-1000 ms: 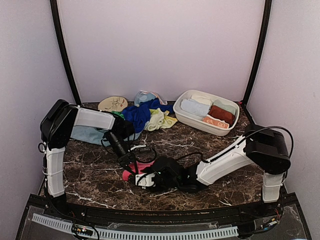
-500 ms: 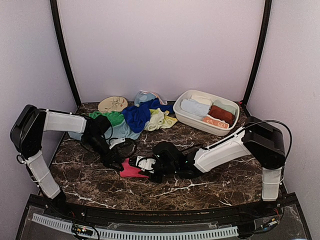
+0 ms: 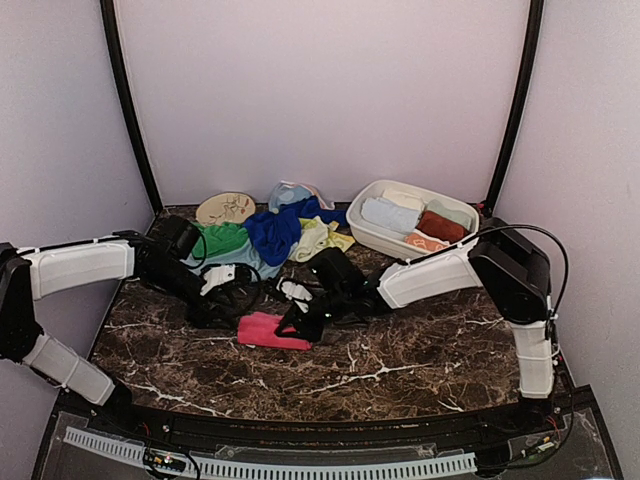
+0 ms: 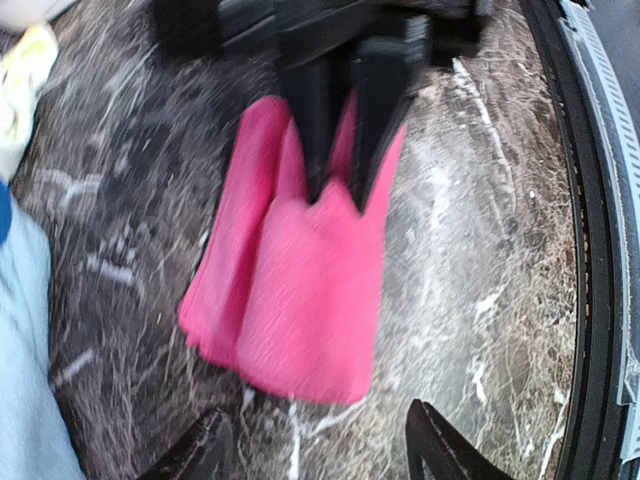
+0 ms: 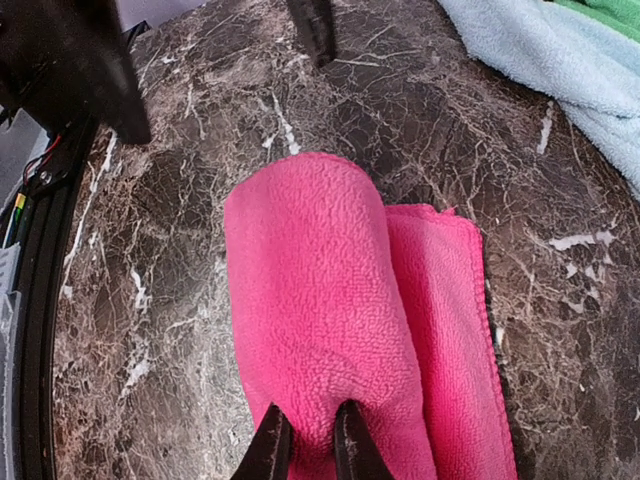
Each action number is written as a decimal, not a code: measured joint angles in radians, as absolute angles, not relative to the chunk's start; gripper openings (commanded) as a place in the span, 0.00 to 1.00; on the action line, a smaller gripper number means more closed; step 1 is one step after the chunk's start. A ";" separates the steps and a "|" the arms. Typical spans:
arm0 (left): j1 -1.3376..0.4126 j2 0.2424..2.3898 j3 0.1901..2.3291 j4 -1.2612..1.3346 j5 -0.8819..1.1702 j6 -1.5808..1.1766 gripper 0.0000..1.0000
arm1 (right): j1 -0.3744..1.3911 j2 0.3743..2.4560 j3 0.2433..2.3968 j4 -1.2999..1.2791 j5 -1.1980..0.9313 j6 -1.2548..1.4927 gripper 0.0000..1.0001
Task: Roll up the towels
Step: Roll the towel at the center of the board, then pick up the towel from the center of the board, then roll the towel at the center of the board, then pass from the left arm to the right
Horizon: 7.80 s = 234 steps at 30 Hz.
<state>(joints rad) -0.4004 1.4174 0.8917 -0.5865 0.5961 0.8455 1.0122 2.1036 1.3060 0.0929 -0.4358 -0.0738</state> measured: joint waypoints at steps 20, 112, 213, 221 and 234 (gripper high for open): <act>-0.774 1.494 0.770 -0.151 0.218 0.910 0.64 | 0.933 2.181 1.383 0.051 -0.679 0.121 0.10; -0.546 1.720 1.422 -1.043 0.926 0.743 0.07 | 0.902 1.795 1.068 0.529 -0.715 0.443 0.00; -0.581 1.570 1.350 -0.632 0.292 0.450 0.00 | 1.101 1.657 0.926 0.665 0.007 0.270 1.00; -0.645 1.545 1.277 -0.575 0.249 0.461 0.00 | 1.105 1.707 0.957 0.667 0.118 0.273 1.00; -0.664 1.522 1.268 -0.623 0.437 0.518 0.00 | 1.025 1.713 0.963 0.690 -0.028 0.318 1.00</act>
<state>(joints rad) -0.6640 1.5215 1.2682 -0.6231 0.4366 0.5179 1.0252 1.7134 0.9634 0.6903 -0.0277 0.3176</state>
